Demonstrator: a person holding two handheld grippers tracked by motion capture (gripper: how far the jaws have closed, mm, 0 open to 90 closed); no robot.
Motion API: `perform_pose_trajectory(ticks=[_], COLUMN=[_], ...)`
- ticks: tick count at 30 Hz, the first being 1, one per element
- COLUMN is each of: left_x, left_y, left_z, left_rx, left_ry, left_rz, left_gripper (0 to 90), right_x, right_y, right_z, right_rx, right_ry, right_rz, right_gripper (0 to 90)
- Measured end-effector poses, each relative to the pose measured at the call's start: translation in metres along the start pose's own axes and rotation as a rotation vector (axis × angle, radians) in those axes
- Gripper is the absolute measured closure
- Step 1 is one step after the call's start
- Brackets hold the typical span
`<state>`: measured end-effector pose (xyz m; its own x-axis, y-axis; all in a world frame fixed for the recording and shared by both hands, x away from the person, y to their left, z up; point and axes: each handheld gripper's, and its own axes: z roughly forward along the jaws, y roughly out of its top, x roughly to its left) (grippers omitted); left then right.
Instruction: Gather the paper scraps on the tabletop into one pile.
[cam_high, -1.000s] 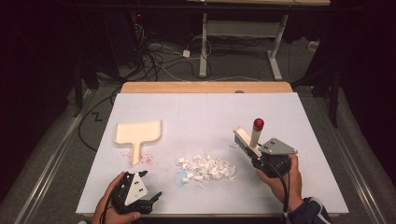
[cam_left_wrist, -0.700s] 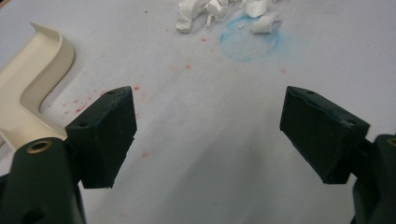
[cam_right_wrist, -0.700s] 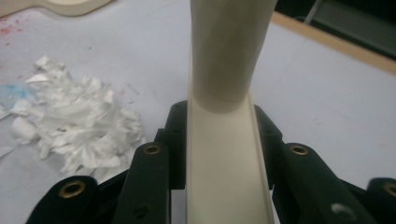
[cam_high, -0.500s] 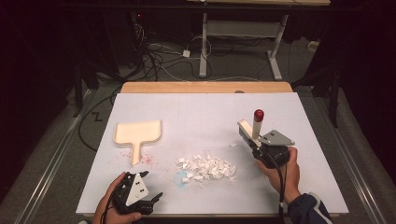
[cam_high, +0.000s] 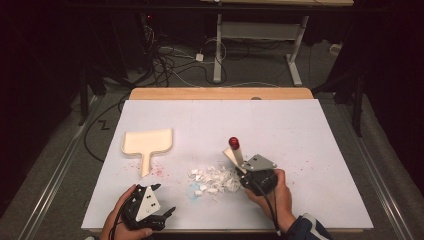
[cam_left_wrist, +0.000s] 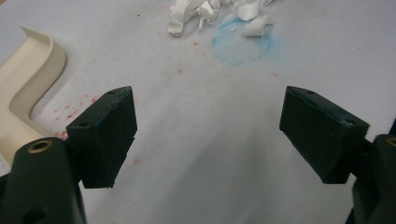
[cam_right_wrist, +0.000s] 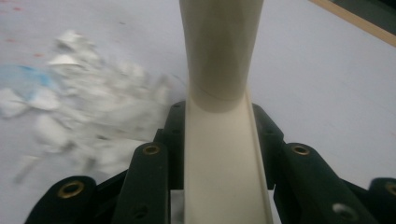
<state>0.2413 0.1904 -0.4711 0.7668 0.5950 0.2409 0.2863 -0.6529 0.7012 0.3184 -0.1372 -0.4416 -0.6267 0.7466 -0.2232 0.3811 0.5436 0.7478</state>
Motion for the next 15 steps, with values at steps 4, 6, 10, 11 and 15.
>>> perform_pose_trajectory(ticks=[4,6,10,11,15], left_x=[0.001,0.001,0.001,0.001,0.002], left_y=[0.0,0.0,0.0,0.0,0.0], left_z=[0.0,0.001,0.002,0.002,0.003], left_rx=[-0.003,-0.004,0.0,0.001,0.008], left_ry=[-0.001,-0.002,-0.003,-0.002,-0.003], left_rz=[-0.004,-0.005,-0.006,-0.006,-0.007], left_gripper=[17.7,17.7,17.7,17.7,17.7], right_x=[0.023,0.029,0.032,0.031,0.018], right_y=[0.01,0.014,0.02,0.021,0.023], right_z=[0.004,0.007,0.01,0.009,-0.003], right_rx=[-0.034,-0.054,-0.09,-0.103,-0.143], right_ry=[0.029,0.022,0.023,0.024,0.025], right_rz=[-0.024,-0.022,-0.013,-0.006,0.032], right_gripper=[68.2,68.3,68.6,68.6,68.6])
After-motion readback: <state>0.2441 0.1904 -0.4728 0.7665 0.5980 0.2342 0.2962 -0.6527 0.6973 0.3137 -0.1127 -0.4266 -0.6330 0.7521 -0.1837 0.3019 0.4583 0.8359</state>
